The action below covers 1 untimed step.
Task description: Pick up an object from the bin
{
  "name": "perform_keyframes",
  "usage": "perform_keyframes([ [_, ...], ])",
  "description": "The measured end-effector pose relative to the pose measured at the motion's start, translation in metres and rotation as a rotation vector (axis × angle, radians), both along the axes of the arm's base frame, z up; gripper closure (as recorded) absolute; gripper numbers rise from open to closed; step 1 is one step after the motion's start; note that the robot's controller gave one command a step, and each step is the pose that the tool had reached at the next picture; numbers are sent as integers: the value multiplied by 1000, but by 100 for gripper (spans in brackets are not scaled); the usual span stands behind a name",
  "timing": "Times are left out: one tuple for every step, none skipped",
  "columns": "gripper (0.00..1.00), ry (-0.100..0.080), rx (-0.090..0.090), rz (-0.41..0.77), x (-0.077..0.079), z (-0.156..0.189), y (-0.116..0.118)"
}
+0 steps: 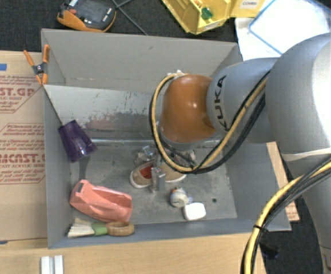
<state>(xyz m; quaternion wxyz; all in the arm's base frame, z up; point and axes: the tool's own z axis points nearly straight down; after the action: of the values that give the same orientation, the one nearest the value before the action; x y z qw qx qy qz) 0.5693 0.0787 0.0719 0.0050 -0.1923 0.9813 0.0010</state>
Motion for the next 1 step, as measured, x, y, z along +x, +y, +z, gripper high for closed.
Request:
perform_keyframes([
  [100,4,0,0,-2,17,0],
])
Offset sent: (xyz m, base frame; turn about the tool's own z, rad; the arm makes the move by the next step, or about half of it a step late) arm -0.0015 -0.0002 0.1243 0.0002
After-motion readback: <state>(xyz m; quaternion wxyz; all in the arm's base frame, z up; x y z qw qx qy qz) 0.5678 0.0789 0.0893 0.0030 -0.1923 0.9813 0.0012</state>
